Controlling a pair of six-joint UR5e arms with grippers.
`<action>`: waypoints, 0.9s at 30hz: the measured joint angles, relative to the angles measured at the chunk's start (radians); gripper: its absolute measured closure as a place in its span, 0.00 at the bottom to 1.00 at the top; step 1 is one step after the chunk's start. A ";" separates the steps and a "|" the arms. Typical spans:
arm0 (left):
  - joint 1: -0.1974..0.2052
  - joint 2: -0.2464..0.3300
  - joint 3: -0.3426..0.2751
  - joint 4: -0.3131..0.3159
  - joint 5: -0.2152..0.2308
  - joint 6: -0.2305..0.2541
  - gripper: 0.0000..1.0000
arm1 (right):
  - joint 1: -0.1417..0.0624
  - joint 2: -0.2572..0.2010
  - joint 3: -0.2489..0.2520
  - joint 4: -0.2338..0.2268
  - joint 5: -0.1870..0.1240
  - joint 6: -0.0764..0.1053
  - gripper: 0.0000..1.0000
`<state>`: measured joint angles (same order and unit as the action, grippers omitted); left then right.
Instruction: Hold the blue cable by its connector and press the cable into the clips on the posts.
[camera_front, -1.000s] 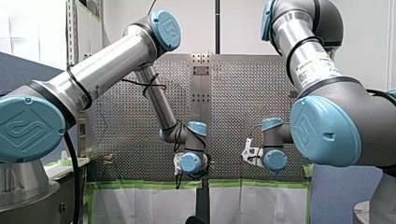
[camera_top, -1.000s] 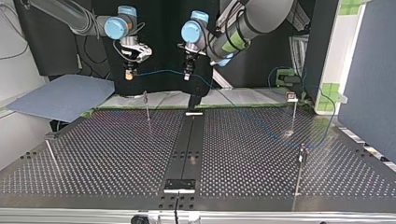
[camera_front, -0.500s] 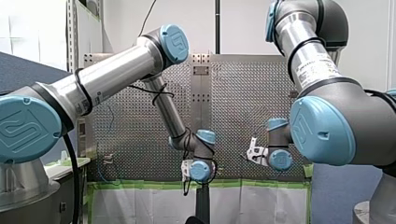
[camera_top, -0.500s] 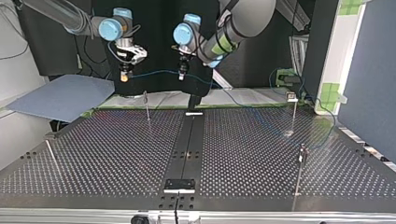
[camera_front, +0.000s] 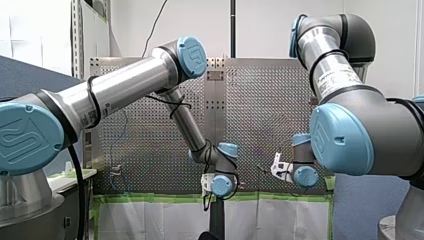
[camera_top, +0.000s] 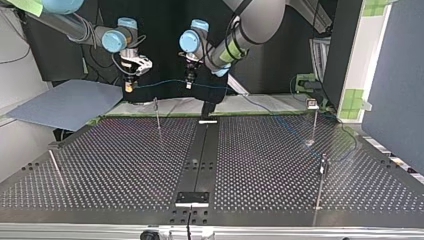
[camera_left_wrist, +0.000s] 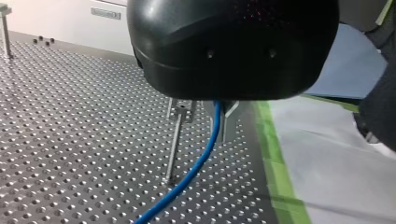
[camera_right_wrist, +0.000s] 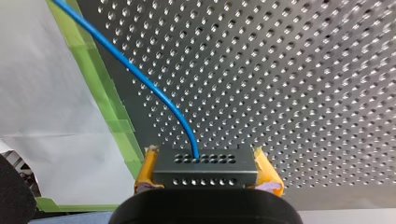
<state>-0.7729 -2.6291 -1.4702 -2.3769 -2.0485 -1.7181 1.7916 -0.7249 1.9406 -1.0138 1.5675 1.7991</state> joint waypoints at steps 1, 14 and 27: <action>-0.001 -0.001 0.008 0.000 -0.002 0.000 1.00 | -0.006 0.010 -0.011 0.002 -0.007 0.000 1.00; -0.021 -0.056 0.130 -0.031 -0.012 0.004 1.00 | -0.075 0.039 -0.084 0.019 -0.065 -0.002 1.00; -0.035 -0.078 0.247 -0.059 -0.012 0.000 1.00 | -0.144 0.041 -0.147 0.080 -0.125 -0.003 1.00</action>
<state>-0.8074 -2.7075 -1.2236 -2.4362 -2.0607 -1.7179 1.6477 -0.6840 1.7936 -0.9340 1.4425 1.7964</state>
